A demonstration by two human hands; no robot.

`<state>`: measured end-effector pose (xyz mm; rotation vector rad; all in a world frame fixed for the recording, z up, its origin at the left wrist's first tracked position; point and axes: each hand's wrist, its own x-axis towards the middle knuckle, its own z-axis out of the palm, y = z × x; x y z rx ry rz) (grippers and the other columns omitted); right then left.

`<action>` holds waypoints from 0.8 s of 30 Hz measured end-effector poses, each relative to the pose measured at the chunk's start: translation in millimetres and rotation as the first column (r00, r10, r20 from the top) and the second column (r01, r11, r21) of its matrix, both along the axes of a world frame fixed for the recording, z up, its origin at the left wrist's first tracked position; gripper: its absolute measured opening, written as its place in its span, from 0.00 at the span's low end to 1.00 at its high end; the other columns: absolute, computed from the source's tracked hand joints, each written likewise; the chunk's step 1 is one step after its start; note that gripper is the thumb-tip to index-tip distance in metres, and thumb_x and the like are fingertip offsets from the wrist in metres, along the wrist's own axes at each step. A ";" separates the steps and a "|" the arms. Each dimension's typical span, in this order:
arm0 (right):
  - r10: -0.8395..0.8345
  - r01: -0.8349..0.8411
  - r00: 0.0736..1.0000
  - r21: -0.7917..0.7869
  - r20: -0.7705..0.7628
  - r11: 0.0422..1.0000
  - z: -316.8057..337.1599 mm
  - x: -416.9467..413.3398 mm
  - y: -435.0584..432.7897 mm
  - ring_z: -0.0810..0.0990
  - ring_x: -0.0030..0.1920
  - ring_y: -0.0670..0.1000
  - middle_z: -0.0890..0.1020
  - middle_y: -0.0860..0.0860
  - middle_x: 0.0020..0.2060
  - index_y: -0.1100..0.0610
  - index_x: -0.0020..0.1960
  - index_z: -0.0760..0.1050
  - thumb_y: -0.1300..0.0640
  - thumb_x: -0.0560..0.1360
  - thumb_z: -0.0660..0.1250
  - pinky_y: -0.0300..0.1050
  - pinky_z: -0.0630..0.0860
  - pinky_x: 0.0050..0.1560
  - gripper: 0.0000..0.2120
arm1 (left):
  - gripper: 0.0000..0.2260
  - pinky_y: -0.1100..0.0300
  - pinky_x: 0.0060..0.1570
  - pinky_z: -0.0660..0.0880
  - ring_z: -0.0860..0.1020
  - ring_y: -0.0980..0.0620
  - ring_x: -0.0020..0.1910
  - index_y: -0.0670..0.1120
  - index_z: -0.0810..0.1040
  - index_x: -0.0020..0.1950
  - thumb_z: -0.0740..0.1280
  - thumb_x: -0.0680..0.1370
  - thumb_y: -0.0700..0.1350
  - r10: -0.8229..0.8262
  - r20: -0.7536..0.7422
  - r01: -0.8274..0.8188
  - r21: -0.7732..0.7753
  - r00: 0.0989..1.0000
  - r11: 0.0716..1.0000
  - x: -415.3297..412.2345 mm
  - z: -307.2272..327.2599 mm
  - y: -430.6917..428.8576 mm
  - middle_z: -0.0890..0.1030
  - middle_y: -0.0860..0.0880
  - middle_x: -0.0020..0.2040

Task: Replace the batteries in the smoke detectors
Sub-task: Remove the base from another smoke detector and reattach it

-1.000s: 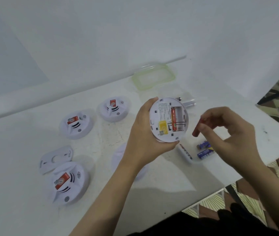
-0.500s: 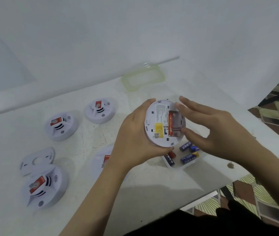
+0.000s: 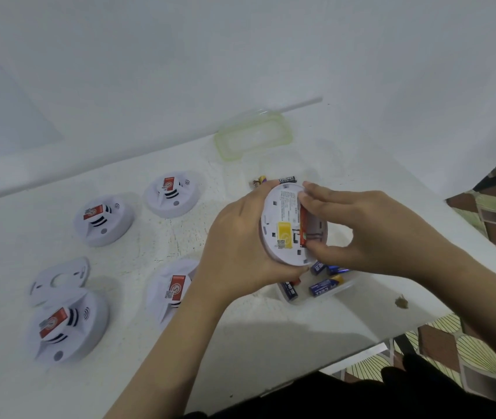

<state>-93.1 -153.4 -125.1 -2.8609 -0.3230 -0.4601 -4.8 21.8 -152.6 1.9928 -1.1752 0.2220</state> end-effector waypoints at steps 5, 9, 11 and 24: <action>0.018 -0.018 0.998 -0.003 0.056 1.000 -5.4 3.7 -3.2 0.79 0.29 0.51 0.82 0.61 0.55 0.65 0.56 0.80 0.53 0.61 0.69 0.34 0.69 0.35 0.26 | 0.37 0.70 0.51 0.72 0.76 0.61 0.53 0.48 0.70 0.67 0.75 0.61 0.54 -0.013 -0.047 0.013 -0.008 0.999 1.000 0.3 1.7 -5.6 0.76 0.59 0.56; 0.066 -0.068 0.996 0.031 0.055 0.997 -10.1 5.5 -7.2 0.83 0.34 0.57 0.79 0.62 0.59 0.65 0.58 0.79 0.53 0.65 0.65 0.44 0.80 0.33 0.24 | 0.36 0.59 0.49 0.77 0.79 0.57 0.53 0.46 0.72 0.66 0.78 0.60 0.51 -0.005 -0.109 0.003 -0.026 0.994 1.000 3.1 1.2 -6.4 0.79 0.54 0.56; 0.087 -0.090 0.994 0.046 0.059 0.995 -13.1 4.9 -8.6 0.84 0.38 0.59 0.77 0.62 0.62 0.64 0.59 0.78 0.53 0.68 0.60 0.47 0.80 0.33 0.24 | 0.37 0.53 0.48 0.78 0.80 0.53 0.53 0.44 0.72 0.66 0.79 0.60 0.50 0.005 -0.142 -0.009 -0.026 0.990 1.000 5.3 1.0 -6.5 0.80 0.51 0.56; 0.002 -0.068 0.986 0.393 0.166 0.917 -29.5 -3.4 -17.3 0.70 0.66 0.41 0.74 0.50 0.64 0.57 0.63 0.75 0.53 0.76 0.62 0.32 0.70 0.62 0.17 | 0.41 0.56 0.53 0.78 0.79 0.55 0.56 0.47 0.70 0.68 0.80 0.57 0.52 0.028 -0.182 -0.032 -0.017 0.983 0.999 16.8 1.0 -0.5 0.79 0.55 0.58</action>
